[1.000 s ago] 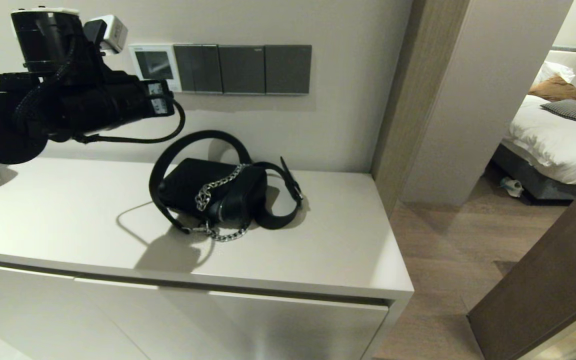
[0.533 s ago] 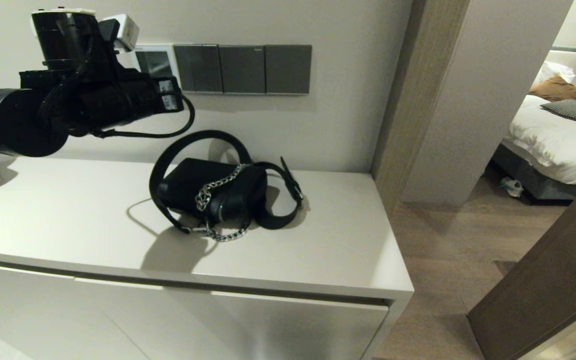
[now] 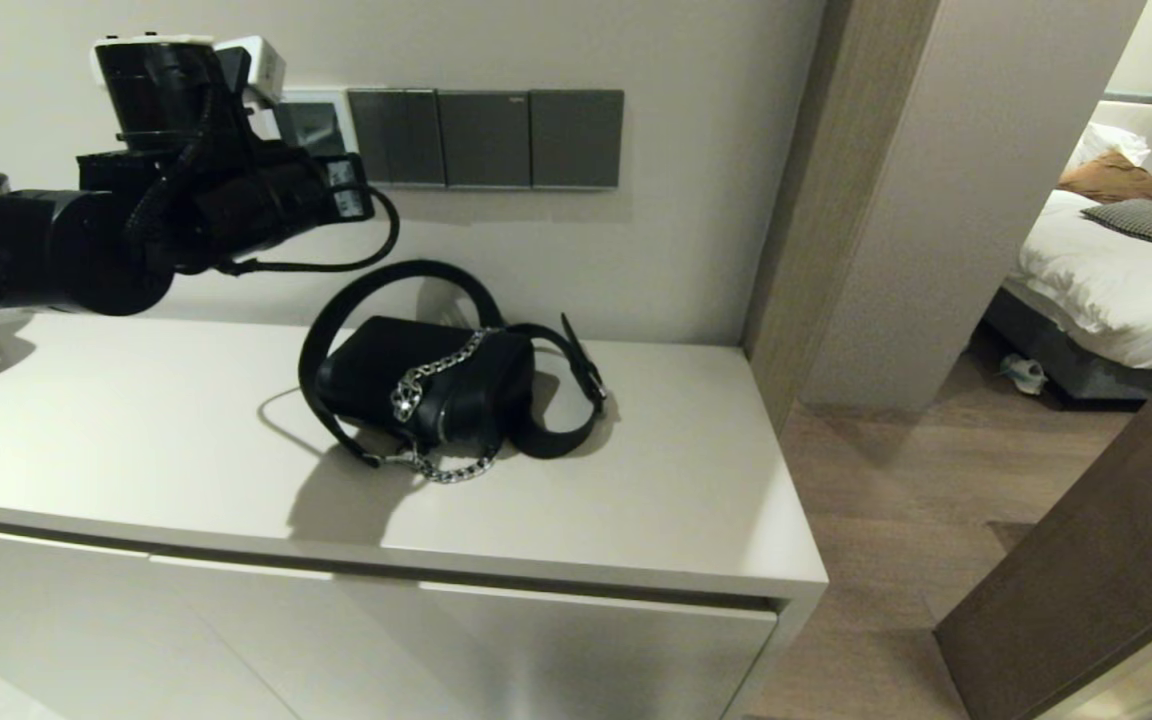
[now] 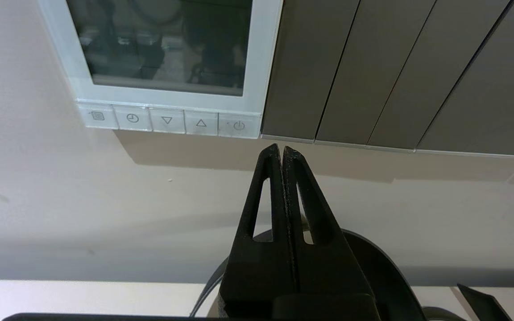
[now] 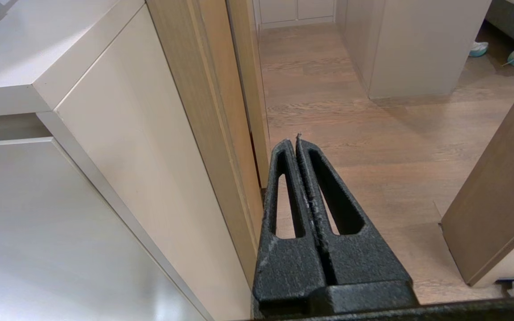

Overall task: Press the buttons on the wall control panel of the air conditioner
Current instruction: Turn on the central air conditioner

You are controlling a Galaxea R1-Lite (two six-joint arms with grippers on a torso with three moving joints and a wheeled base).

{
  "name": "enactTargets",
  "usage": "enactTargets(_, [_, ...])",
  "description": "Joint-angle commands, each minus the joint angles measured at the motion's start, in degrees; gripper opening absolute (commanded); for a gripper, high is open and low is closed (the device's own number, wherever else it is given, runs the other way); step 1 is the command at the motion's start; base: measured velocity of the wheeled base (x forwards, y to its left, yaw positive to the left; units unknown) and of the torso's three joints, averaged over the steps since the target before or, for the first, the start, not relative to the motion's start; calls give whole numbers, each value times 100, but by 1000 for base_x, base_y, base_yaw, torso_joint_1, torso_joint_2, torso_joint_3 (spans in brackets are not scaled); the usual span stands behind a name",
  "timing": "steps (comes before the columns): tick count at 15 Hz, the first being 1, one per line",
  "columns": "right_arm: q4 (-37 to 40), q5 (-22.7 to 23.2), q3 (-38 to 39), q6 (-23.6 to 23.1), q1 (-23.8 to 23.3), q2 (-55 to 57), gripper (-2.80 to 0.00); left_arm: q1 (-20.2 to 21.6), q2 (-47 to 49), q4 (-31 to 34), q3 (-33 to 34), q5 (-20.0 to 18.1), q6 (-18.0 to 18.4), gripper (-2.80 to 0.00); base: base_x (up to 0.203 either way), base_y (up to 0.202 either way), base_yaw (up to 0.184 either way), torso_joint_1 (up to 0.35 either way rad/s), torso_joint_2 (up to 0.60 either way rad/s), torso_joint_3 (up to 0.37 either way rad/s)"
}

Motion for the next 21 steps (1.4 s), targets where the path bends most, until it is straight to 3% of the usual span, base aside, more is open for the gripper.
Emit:
enactTargets(1, [0,1,9,1,1,9,-280,66,1,-14,-12,3,3,-280,0,0,0,0,0,0])
enactTargets(21, [8,1,9,1,1,9,-280,302,511,21,-478,3,-5,-280,0,0,0,0,0,0])
